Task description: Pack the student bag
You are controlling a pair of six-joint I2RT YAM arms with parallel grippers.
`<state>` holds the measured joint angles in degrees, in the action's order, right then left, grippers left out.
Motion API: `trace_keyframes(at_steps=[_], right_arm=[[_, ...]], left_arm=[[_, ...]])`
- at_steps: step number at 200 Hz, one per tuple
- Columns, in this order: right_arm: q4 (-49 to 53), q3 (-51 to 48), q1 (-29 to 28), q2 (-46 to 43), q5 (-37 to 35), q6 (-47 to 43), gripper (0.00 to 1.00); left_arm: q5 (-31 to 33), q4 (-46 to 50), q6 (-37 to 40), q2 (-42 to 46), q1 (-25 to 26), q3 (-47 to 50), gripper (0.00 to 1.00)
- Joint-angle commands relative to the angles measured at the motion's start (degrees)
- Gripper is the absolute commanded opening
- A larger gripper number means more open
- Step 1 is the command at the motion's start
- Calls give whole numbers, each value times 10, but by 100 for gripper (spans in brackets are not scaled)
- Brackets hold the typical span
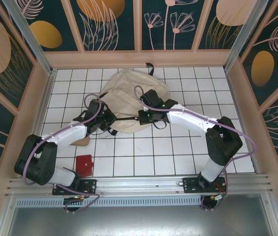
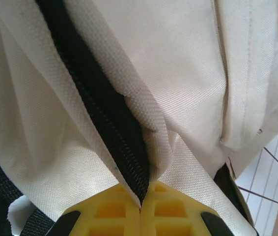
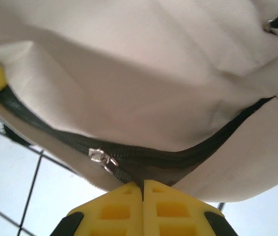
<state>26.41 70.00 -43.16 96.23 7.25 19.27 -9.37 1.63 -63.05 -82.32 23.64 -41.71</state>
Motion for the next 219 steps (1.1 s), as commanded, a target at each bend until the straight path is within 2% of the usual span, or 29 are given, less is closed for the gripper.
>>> trace_keyframes(at_steps=[1,32,78,130,193,219], right_arm=[[-23,-13,6,-28,102,-11,0],[-83,-6,-11,-5,196,18,0],[-109,37,-49,46,233,34,0],[-110,71,-58,78,216,41,0],[-105,106,-73,112,209,34,0],[-83,92,-70,96,153,34,0]], left_arm=[[43,37,24,-4,-17,7,0],[5,6,27,-10,-17,7,0],[-20,-19,21,-6,-17,13,0],[-42,-50,11,-14,-16,20,0],[-33,-48,25,-36,-16,-2,0],[9,-21,37,-41,-17,-16,0]])
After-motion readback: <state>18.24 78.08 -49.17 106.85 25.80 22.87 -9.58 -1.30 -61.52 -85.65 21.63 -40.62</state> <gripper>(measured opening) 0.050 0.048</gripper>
